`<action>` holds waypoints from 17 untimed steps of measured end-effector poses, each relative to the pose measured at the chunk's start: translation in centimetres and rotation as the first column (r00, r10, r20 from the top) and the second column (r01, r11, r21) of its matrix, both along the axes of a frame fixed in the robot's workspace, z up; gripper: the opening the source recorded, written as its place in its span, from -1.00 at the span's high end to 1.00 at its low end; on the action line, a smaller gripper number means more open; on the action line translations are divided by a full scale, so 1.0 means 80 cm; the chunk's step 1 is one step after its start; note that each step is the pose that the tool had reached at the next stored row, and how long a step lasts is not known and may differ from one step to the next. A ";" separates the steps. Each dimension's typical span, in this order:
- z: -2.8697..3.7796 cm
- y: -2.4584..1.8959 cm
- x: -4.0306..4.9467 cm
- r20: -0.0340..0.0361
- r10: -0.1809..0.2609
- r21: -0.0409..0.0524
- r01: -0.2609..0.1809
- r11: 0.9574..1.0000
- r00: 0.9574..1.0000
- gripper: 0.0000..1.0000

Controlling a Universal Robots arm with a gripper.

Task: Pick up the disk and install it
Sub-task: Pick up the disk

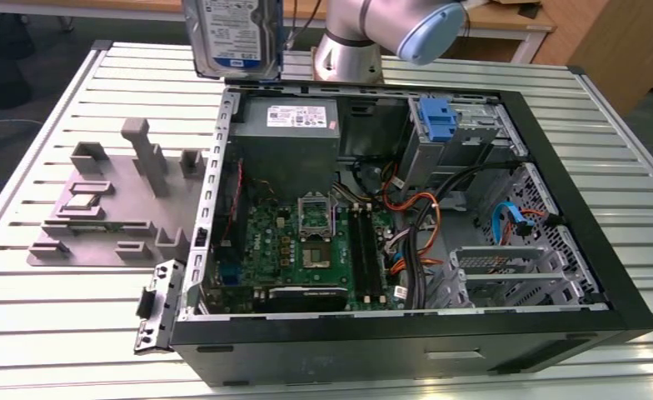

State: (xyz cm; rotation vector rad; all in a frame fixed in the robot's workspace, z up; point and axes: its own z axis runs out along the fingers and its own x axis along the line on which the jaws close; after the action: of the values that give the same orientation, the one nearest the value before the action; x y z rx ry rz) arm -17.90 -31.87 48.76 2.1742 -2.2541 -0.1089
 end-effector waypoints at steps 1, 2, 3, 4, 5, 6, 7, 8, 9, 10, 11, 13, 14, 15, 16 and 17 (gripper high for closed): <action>0.0000 0.0000 0.006 -0.001 0.000 0.000 0.000 1.000 1.000 0.31; 0.0000 0.0001 0.011 -0.001 0.000 0.000 0.000 1.000 1.000 0.31; 0.0000 0.0000 0.017 -0.002 0.000 0.000 0.000 1.000 1.000 0.31; 0.0000 0.0000 0.022 -0.002 0.000 0.000 0.000 1.000 1.000 0.31; 0.0000 0.0000 0.028 -0.003 0.000 0.000 0.000 1.000 1.000 0.31; 0.0000 0.0000 0.034 -0.004 0.000 0.000 0.000 1.000 1.000 0.31; 0.0000 0.0000 0.039 -0.004 0.000 0.000 0.000 1.000 1.000 0.31; 0.0000 0.0000 0.045 -0.005 0.000 0.000 0.000 1.000 1.000 0.31; 0.0000 0.0000 0.051 -0.006 0.000 0.000 0.000 1.000 1.000 0.31; 0.0000 0.0000 0.056 -0.007 0.000 0.000 0.000 1.000 1.000 0.31; 0.0000 0.0000 0.061 -0.007 0.000 0.000 0.000 1.000 1.000 0.31; 0.0000 0.0000 0.073 -0.009 0.000 0.000 0.000 1.000 1.000 0.31; 0.0000 0.0000 0.078 -0.010 0.000 0.000 0.000 1.000 1.000 0.31; 0.0000 0.0000 0.084 -0.011 0.000 0.000 0.000 1.000 1.000 0.31; 0.0000 0.0000 0.090 -0.012 0.000 0.000 0.000 1.000 1.000 0.31; 0.0000 0.0000 0.095 -0.013 0.000 0.000 0.000 1.000 1.000 0.31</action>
State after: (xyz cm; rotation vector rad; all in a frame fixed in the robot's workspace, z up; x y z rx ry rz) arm -10.28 -31.86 48.76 2.1670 -2.2474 -0.1225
